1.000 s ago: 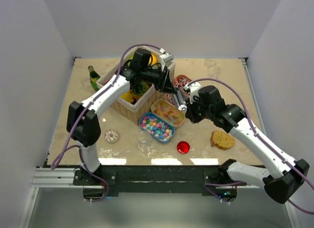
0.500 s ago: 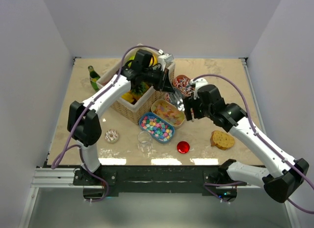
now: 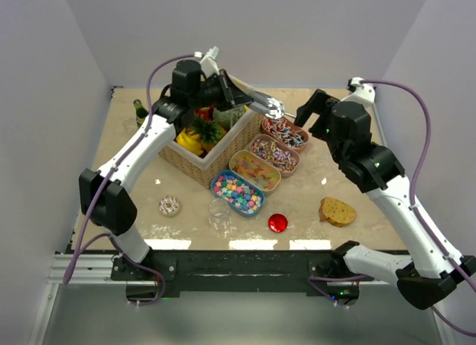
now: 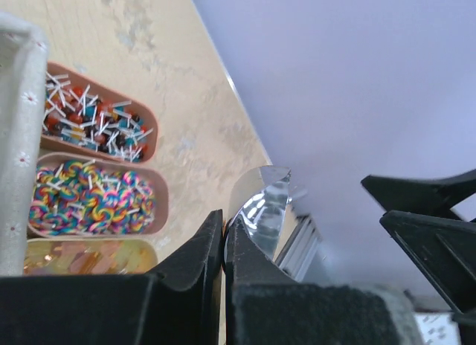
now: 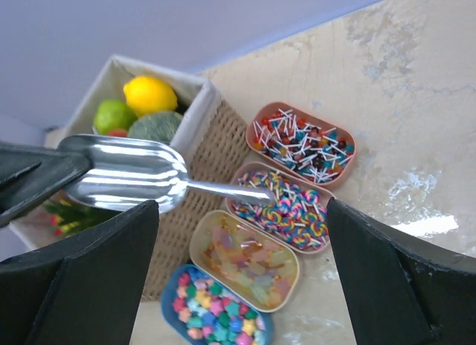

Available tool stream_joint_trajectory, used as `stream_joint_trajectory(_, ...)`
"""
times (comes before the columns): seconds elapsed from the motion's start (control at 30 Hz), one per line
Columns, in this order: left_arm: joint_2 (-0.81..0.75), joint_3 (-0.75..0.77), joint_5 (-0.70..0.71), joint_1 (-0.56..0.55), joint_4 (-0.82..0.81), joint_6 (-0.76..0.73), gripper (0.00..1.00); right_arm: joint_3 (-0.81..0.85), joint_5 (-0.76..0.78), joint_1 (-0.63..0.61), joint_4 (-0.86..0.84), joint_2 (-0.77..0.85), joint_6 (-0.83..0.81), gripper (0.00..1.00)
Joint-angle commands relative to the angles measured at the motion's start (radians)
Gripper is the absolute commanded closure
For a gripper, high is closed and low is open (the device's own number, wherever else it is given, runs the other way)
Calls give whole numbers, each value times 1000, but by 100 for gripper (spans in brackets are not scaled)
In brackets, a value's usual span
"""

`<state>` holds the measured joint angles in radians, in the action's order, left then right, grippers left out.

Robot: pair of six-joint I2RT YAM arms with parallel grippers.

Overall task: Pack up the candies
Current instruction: Adjust the spatula.

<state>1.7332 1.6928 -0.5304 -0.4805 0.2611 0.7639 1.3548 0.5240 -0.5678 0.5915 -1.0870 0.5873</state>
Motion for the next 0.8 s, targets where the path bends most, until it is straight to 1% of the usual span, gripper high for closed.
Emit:
stream_joint_trajectory(0.0, -142, -122, 70, 75, -306, 354, 100, 108, -17, 90, -59, -20, 130, 3)
stream_joint_trajectory(0.03, -155, -139, 78, 82, -319, 380, 100, 122, -95, 139, -65, -34, 146, 3)
stream_joint_trajectory(0.1, -162, -121, 81, 95, -278, 428, 100, 161, -165, 167, -110, -53, 193, 3)
stream_joint_trajectory(0.13, -162, -111, 73, 100, -269, 446, 100, 173, -227, 172, -133, -62, 197, 3)
stream_joint_trajectory(0.17, -165, -119, 64, 105, -272, 493, 100, 200, -251, 174, -166, -85, 200, 4)
stream_joint_trajectory(0.23, -176, -157, 43, 114, -316, 552, 100, 220, -286, 172, -186, -109, 232, 4)
stream_joint_trajectory(0.27, -184, -169, 35, 114, -339, 605, 100, 237, -315, 174, -194, -125, 238, 4)
stream_joint_trajectory(0.33, -190, -180, 24, 115, -362, 643, 100, 241, -355, 174, -222, -137, 253, 5)
stream_joint_trajectory(0.37, -189, -182, 23, 115, -359, 670, 100, 231, -413, 174, -264, -145, 255, 5)
stream_joint_trajectory(0.43, -189, -192, 3, 115, -365, 704, 100, 215, -485, 172, -341, -145, 247, 7)
stream_joint_trajectory(0.47, -192, -205, -8, 115, -387, 745, 100, 199, -521, 172, -396, -146, 240, 7)
stream_joint_trajectory(0.5, -193, -217, -17, 115, -434, 767, 100, 195, -521, 174, -413, -152, 243, 8)
stream_joint_trajectory(0.57, -198, -239, -23, 114, -448, 794, 100, 196, -521, 172, -424, -165, 243, 9)
stream_joint_trajectory(0.6, -202, -242, -22, 114, -444, 798, 100, 196, -557, 172, -430, -175, 243, 11)
stream_joint_trajectory(0.73, -213, -268, -17, 112, -450, 818, 100, 191, -590, 172, -464, -197, 241, 19)
stream_joint_trajectory(0.77, -213, -272, -17, 112, -456, 819, 100, 196, -596, 172, -460, -203, 240, 23)
